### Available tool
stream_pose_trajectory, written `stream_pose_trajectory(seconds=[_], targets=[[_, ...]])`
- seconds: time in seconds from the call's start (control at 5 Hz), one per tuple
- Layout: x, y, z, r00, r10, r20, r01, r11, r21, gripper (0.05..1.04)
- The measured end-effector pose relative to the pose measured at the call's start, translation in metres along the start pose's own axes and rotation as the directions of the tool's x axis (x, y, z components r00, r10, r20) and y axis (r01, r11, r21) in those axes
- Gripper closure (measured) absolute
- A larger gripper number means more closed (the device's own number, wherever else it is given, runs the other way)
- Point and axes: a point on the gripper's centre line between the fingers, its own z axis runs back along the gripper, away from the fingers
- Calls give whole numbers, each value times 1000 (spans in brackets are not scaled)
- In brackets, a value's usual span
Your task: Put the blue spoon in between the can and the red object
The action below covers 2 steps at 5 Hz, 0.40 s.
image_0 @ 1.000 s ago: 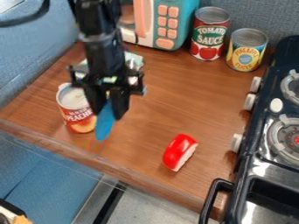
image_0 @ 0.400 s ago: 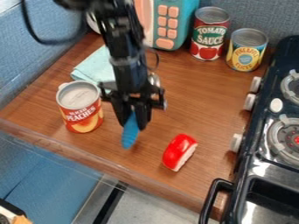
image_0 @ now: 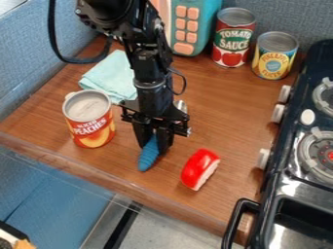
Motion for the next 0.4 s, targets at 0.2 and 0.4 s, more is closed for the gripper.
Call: stream_pose_trajectory(seconds=[0.2,0.4], targets=[[-7,-8,15,999,-25,35,25,1000,6,293],[-10,-11,54,991,-19,131,18,1000,9,78]])
